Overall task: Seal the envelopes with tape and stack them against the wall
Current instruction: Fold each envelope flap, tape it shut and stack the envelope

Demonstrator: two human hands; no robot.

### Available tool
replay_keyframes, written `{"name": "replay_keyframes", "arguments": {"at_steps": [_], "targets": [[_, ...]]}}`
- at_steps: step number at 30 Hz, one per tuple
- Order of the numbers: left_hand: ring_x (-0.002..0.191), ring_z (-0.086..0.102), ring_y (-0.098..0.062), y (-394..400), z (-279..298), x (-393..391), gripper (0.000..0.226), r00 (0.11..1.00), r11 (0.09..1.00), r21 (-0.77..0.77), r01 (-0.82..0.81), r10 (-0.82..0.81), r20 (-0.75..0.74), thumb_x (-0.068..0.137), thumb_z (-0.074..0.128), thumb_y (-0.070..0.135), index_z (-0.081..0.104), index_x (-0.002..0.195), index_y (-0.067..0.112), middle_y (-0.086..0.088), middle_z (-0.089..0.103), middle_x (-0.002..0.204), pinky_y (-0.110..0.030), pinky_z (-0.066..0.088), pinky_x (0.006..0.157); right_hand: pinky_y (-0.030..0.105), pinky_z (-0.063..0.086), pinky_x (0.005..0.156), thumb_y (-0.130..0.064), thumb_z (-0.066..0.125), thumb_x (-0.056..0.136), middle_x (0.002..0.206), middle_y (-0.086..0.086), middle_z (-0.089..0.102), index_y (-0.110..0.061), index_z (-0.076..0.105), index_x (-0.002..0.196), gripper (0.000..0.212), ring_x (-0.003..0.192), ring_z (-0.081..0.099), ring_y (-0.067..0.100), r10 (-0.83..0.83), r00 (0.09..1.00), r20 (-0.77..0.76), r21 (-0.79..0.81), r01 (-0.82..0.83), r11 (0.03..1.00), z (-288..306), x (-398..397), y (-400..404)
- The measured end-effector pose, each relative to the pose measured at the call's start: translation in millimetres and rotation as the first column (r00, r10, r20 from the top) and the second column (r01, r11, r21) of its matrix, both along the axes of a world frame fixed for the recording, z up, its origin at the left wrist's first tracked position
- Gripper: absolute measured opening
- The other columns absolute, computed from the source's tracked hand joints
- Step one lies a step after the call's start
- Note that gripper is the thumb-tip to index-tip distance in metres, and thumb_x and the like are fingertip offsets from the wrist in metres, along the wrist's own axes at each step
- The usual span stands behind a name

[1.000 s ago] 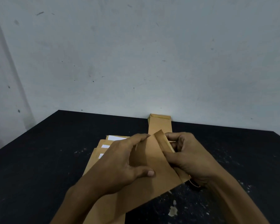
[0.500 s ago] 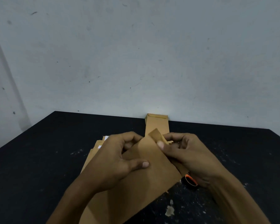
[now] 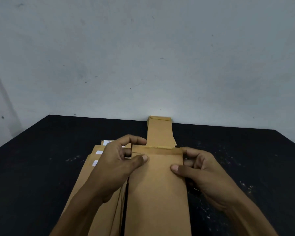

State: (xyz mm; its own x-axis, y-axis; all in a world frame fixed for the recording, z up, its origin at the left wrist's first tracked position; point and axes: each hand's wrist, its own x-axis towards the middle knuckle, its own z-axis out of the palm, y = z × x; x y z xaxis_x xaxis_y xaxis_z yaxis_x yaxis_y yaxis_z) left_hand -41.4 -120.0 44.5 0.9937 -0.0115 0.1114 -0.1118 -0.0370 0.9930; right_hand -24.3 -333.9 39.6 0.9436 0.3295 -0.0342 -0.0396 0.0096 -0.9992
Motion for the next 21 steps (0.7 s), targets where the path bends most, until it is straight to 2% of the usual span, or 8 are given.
{"name": "replay_keyframes", "arguments": {"at_steps": [2,4,8,12,15,17,19,21], "targets": [[0.075,0.073,-0.021,-1,-8,1,0.026,1.0,1.0,-0.008,0.013,-0.013,-0.013,0.086,0.068,-0.002,0.067,0.107,0.014,-0.013,0.076,0.085,-0.027,0.059,0.063,0.028,0.057,0.058,-0.002,0.062,0.092,0.083,0.015,0.073,-0.018,0.07,0.116,0.03,0.075,0.071,0.02,-0.046,0.999,-0.001,0.007,0.046,0.999,-7,-2,-4],[0.074,0.072,-0.021,-3,-19,1,0.022,0.998,0.999,-0.009,0.054,-0.054,-0.015,0.084,0.07,-0.004,0.069,0.1,0.011,-0.014,0.075,0.083,-0.029,0.059,0.066,0.025,0.052,0.052,-0.002,0.061,0.093,0.082,0.01,0.072,-0.021,0.076,0.106,0.028,0.069,0.065,0.013,-0.11,0.994,0.026,-0.007,0.11,0.994,-16,-3,-8],[0.075,0.067,-0.014,-6,-40,3,0.018,0.995,0.995,0.021,0.096,-0.096,-0.026,0.077,0.075,-0.007,0.076,0.076,0.011,-0.007,0.073,0.08,-0.023,0.055,0.069,0.024,0.048,0.057,0.004,0.061,0.091,0.081,0.008,0.073,-0.015,0.081,0.087,0.028,0.07,0.062,0.014,-0.189,0.981,0.041,-0.038,0.191,0.981,-40,-5,-17],[0.078,0.07,-0.019,-11,-54,2,0.023,0.981,0.986,0.084,0.146,-0.133,-0.141,0.077,0.075,-0.009,0.081,0.08,0.013,-0.016,0.075,0.083,-0.029,0.059,0.077,0.023,0.045,0.062,0.01,0.06,0.088,0.081,0.012,0.075,-0.01,0.081,0.078,0.031,0.071,0.062,0.016,-0.264,0.964,-0.02,-0.044,0.263,0.964,-57,-8,-24],[0.081,0.072,-0.02,-10,-62,3,0.029,0.954,0.967,0.121,0.223,-0.19,-0.233,0.078,0.072,-0.014,0.081,0.086,0.012,-0.014,0.076,0.087,-0.028,0.057,0.078,0.014,0.047,0.055,0.018,0.055,0.086,0.08,0.011,0.076,-0.006,0.081,0.073,0.037,0.066,0.066,0.008,-0.261,0.964,-0.055,-0.069,0.257,0.964,-64,-10,-28],[0.089,0.073,-0.022,-10,-67,4,0.025,0.951,0.962,0.13,0.238,-0.204,-0.234,0.077,0.077,-0.008,0.082,0.088,0.013,-0.008,0.077,0.093,-0.029,0.058,0.082,0.011,0.046,0.052,0.02,0.054,0.085,0.077,0.009,0.076,-0.005,0.081,0.073,0.038,0.062,0.066,0.004,-0.262,0.964,-0.05,-0.068,0.258,0.964,-67,-13,-29],[0.09,0.073,-0.015,-12,-75,8,0.016,0.974,0.958,0.222,0.182,-0.143,-0.177,0.076,0.082,0.003,0.082,0.086,0.016,0.002,0.077,0.093,-0.027,0.058,0.084,0.016,0.051,0.063,0.009,0.065,0.087,0.079,0.002,0.077,-0.013,0.082,0.075,0.03,0.071,0.07,0.006,-0.272,0.961,0.048,-0.147,0.277,0.95,-74,-14,-27],[0.085,0.071,-0.005,-15,-85,14,0.016,0.994,0.93,0.354,0.093,-0.068,-0.082,0.077,0.082,0.006,0.082,0.084,0.02,0.01,0.077,0.089,-0.022,0.056,0.081,0.025,0.055,0.077,-0.003,0.074,0.085,0.084,-0.009,0.077,-0.022,0.082,0.079,0.021,0.084,0.071,0.006,-0.243,0.941,0.236,-0.295,0.307,0.905,-85,-12,-27]]}}
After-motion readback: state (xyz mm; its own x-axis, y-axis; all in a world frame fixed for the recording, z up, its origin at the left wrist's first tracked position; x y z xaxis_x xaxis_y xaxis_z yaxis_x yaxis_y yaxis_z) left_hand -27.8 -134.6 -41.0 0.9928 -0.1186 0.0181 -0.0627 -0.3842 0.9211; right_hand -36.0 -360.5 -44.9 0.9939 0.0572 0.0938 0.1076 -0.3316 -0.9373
